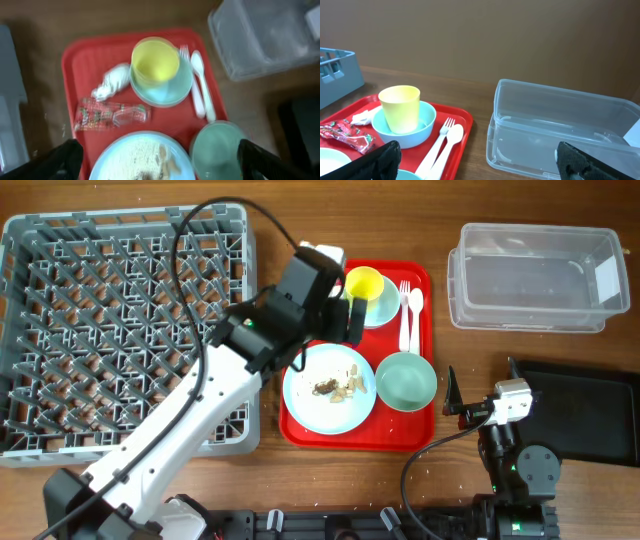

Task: Sort waste into correct bins and load items into the dishwasher rack
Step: 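Reach the left gripper over the tray and grasp the yellow cup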

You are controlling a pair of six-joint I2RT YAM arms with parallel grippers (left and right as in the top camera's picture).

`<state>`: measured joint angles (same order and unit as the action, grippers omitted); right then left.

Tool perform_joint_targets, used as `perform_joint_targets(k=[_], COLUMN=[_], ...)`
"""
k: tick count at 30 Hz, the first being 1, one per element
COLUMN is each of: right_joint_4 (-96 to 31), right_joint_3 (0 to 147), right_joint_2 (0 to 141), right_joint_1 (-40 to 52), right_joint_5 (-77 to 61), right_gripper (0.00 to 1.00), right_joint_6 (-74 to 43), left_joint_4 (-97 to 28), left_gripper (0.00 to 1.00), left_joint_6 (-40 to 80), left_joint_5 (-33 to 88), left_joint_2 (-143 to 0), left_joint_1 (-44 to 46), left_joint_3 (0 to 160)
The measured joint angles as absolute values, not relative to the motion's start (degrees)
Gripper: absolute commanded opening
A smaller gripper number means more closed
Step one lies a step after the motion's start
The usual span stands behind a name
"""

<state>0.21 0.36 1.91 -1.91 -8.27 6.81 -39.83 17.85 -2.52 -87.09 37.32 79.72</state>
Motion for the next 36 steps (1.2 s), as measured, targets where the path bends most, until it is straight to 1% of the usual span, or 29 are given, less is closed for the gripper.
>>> perform_joint_targets(k=[4, 11, 13, 14, 19, 24, 25, 27, 31, 32, 33, 34, 36], right_joint_4=[0.21, 0.21, 0.21, 0.21, 0.21, 0.21, 0.21, 0.21, 0.21, 0.21, 0.21, 0.21, 0.21], right_joint_3=[0.36, 0.36, 0.36, 0.36, 0.36, 0.36, 0.36, 0.36, 0.36, 0.36, 0.36, 0.36, 0.36], right_joint_2=[1.91, 1.91, 1.91, 1.91, 1.91, 1.91, 1.91, 1.91, 1.93, 1.91, 1.91, 1.91, 1.91], right_joint_1=[-1.91, -1.91, -1.91, -1.91, -1.91, -1.91, -1.91, -1.91, -1.91, -1.91, -1.91, -1.91, -1.91], right_joint_5=[-8.29, -8.29, -8.27, -8.29, -8.29, -8.27, -8.29, -8.29, -8.29, -8.27, -8.27, -8.27, -8.29], right_gripper=[1.0, 1.0, 1.0, 1.0, 1.0, 1.0, 1.0, 1.0, 1.0, 1.0, 1.0, 1.0, 1.0], right_joint_6=[6.79, 6.81, 6.81, 6.81, 6.81, 6.81, 6.79, 6.81, 6.79, 6.81, 6.79, 6.81, 6.81], left_joint_4=[-32.97, -27.31, -25.82, -23.92, -13.96, -10.15, -10.15, -10.17, -10.15, -10.15, -10.15, -10.17, -10.15], left_gripper=[1.0, 1.0, 0.98, 1.0, 1.0, 1.0, 0.97, 0.79, 0.8, 0.79, 0.77, 0.72, 0.68], left_joint_6=[17.85, 16.8, 14.59, 12.86, 3.29, -1.76, -2.76, -4.49, -5.82, -5.87, -5.98, -6.0, -6.04], left_joint_5=[-2.24, 2.5, 2.96, 3.09, 2.48, -0.6, -0.97, -1.56, -1.91, -1.89, -1.91, -1.91, -1.91], left_joint_2=[-87.22, -90.08, -93.08, -95.13, -103.48, -107.81, -108.53, -109.84, -111.53, -111.77, -112.16, -112.4, -112.51], left_joint_1=[37.45, 37.85, 38.68, 39.24, 41.67, 42.22, 42.22, 42.22, 42.22, 42.22, 42.22, 42.22, 42.22], left_joint_3=[79.72, 79.72, 79.72, 79.72, 79.72, 79.72, 79.72, 79.72, 79.72, 79.72, 79.72, 79.72, 79.72])
